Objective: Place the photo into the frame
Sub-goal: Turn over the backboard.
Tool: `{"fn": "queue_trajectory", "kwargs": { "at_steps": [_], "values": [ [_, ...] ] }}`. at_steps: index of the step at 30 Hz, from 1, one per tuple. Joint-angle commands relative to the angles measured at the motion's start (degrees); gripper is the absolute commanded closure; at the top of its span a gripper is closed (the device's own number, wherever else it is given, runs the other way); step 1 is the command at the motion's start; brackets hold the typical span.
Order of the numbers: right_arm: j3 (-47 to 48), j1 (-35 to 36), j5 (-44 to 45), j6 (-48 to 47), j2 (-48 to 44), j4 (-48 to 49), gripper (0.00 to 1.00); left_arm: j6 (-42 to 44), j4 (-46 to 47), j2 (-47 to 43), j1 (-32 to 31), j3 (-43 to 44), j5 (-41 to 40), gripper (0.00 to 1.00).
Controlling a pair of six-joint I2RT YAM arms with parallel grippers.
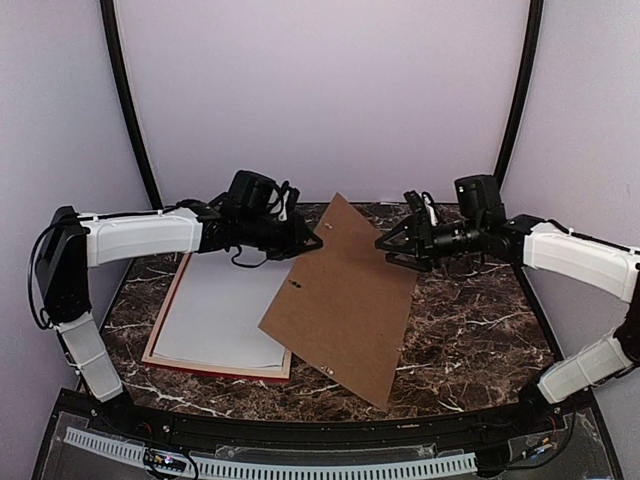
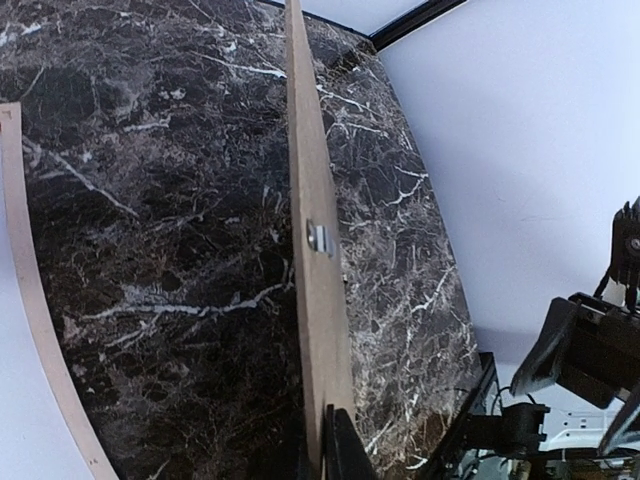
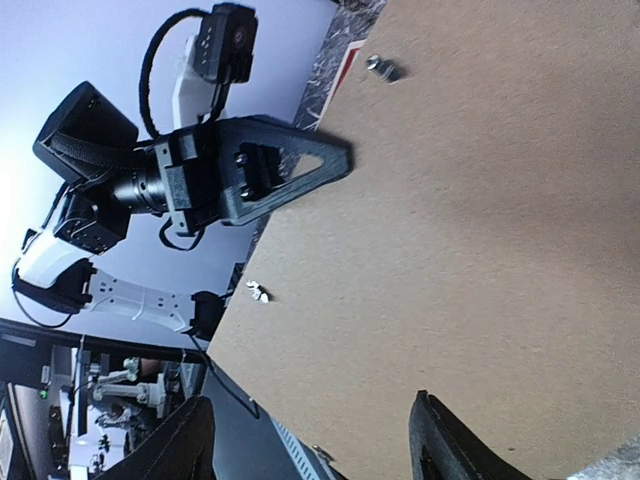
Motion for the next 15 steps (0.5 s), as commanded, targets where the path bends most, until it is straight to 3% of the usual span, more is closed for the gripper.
{"fn": "queue_trajectory", "kwargs": {
  "at_steps": [1,7,15],
  "values": [
    [3.6,-0.6,7.5,-6.9,-3.3,-9.0,0.32,-2.5,7.0,-8.4,4.3,-7.2,8.5,1.00],
    [4.0,-0.5,17.0,-10.1,-4.8,-14.8,0.29,-4.8,10.9,-17.1,12.5,-13.2,17.9,1.00],
    [0.4,3.8,26.0,-7.7,-1.8,-10.9,0.26,-8.0,11.3,-29.5,27.4,-19.4,28.3,1.00]
  ]
}}
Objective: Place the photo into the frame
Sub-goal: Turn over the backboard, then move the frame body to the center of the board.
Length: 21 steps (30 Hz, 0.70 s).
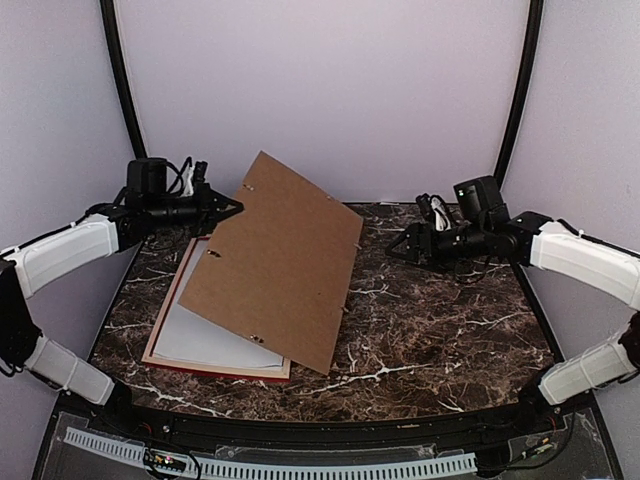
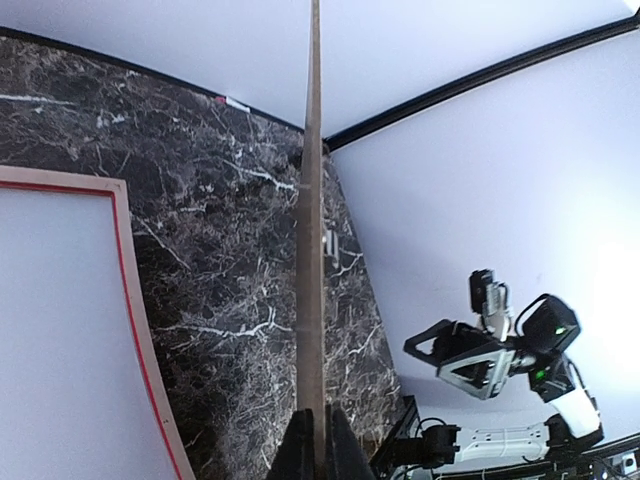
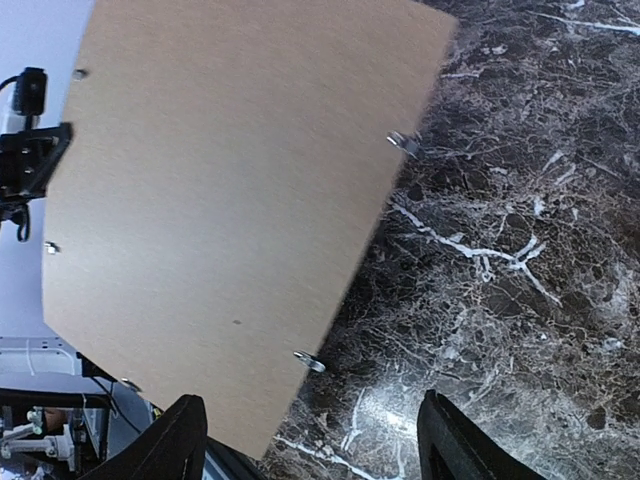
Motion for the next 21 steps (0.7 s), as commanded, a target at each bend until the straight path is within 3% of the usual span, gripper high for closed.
{"fn": "queue_trajectory", "kwargs": {
  "at_steps": [1,10,21],
  "values": [
    [-1.4,3.8,8.6,0.8,2.8,2.3,0.26,-3.2,4.2,-8.0,8.7,-2.4,10.0,1.00],
    [3.8,14.9,18.4,5.3,16.1,7.0,0.26,2.3,-6.6,-15.6,28.3,0.8,15.1,1.00],
    [22.6,24.5,23.8,7.6,38.5,6.0,0.29,5.7,-10.9,-14.1,35.5,5.6,14.8,1.00]
  ]
}}
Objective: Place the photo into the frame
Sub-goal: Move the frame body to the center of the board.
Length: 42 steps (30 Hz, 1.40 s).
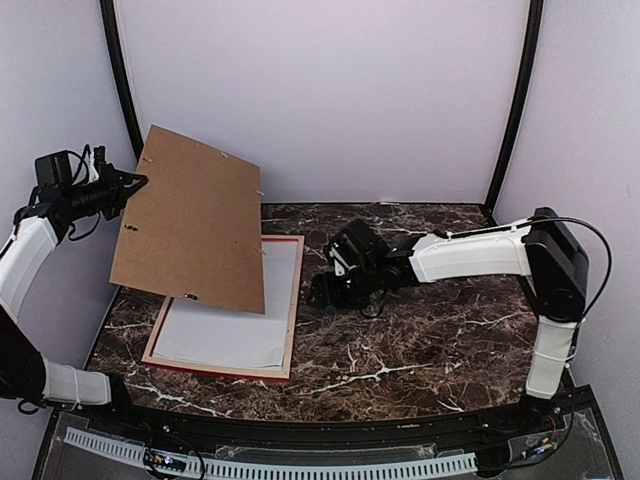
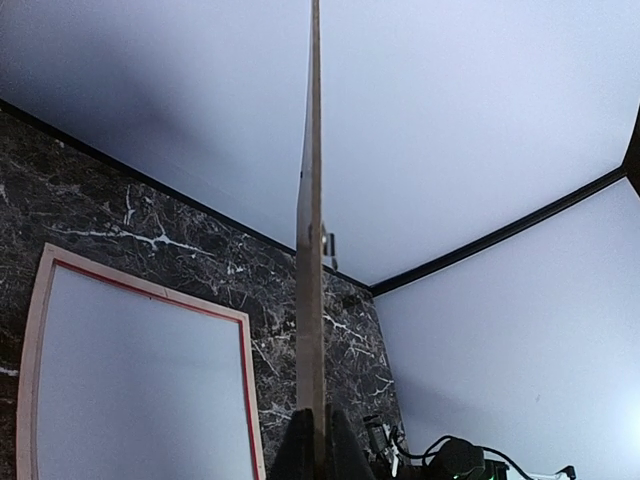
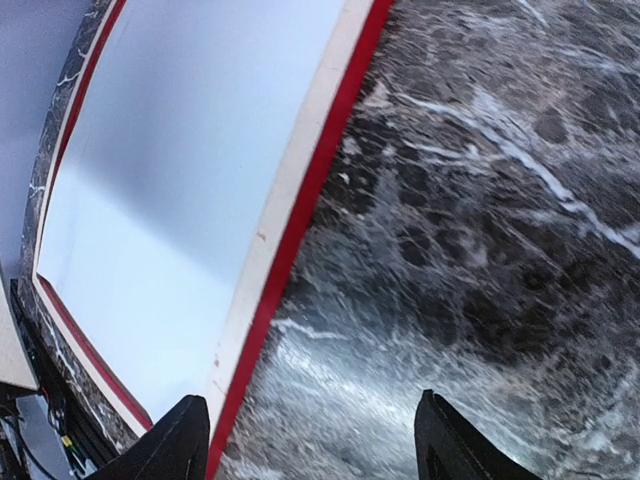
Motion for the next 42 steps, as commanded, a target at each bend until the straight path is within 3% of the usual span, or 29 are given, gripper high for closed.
{"fn": "queue_trajectory", "kwargs": {
  "at_steps": [1,9,20,23,29,35,42],
  "values": [
    [9.5,2.6,4.1,1.1,7.4,0.1,0.30,1.3,0.2,-0.2,1.3,3.9,2.4,1.00],
    [25.8,5.6,10.7,0.7,21.2,-8.8,0.34,2.7,-1.7,0.6,1.7,6.7,2.3,1.00],
    [28.1,6.3,14.8,0.7,24.4,-11.2,0.44,3.7,-1.7,0.6,1.9,5.7,3.1,1.00],
    [27.0,6.2,16.8,0.7,23.8,-12.0,0.48,3.4,-0.9,0.6,1.9,4.6,3.4,1.00],
    [21.3,4.8,19.4,1.4,20.3,-12.2,0.65,0.5,2.9,-0.8,1.8,0.3,4.9,1.00],
    [11.8,2.7,20.5,3.1,14.1,-9.9,0.70,-2.2,5.0,-3.6,1.0,-5.7,4.3,1.00],
    [0.2,-0.1,21.5,4.7,5.0,-7.9,0.72,-11.1,14.2,-8.7,-10.3,-16.2,-4.5,1.00]
  ]
}}
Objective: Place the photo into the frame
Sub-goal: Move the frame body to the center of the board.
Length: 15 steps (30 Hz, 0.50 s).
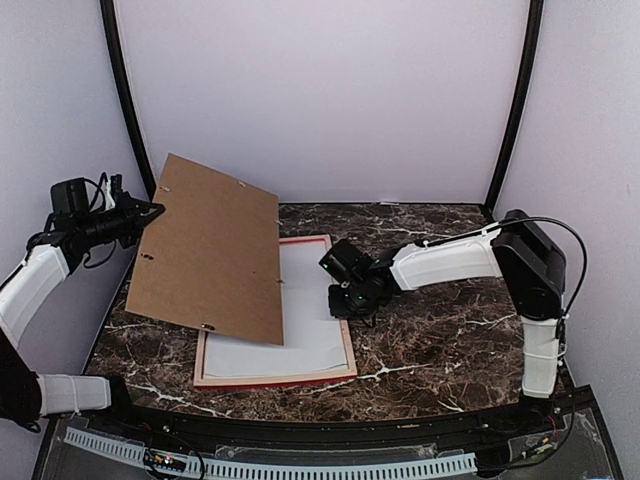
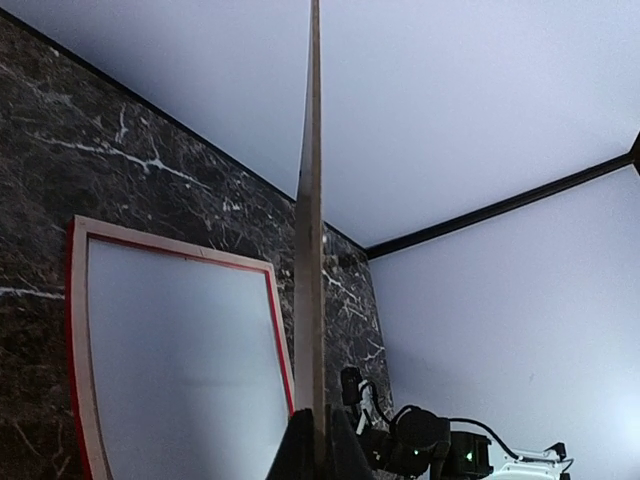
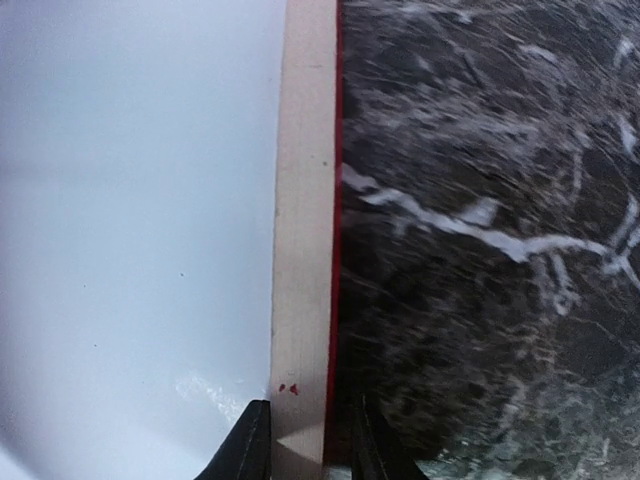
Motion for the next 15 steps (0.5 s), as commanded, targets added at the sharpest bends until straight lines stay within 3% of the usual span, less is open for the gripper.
{"fn": "queue_trajectory", "kwargs": {
  "at_steps": [1,9,15],
  "values": [
    [-6.2,-1.8,2.8,1.6,-5.7,-0.9,0.72,-8.3,11.6,-3.8,-8.8,-5.7,-3.7,1.00],
    [-13.0,-3.3,2.8,3.9,-11.4,1.2,0.77,-16.1,20.0,-6.8,-22.7,-14.1,-17.2,1.00],
    [-15.9,-3.3,2.0,6.0,-11.9,4.5,0.81,-16.7,20.5,-7.1,-25.0,-14.8,-21.0,1.00]
  ]
}}
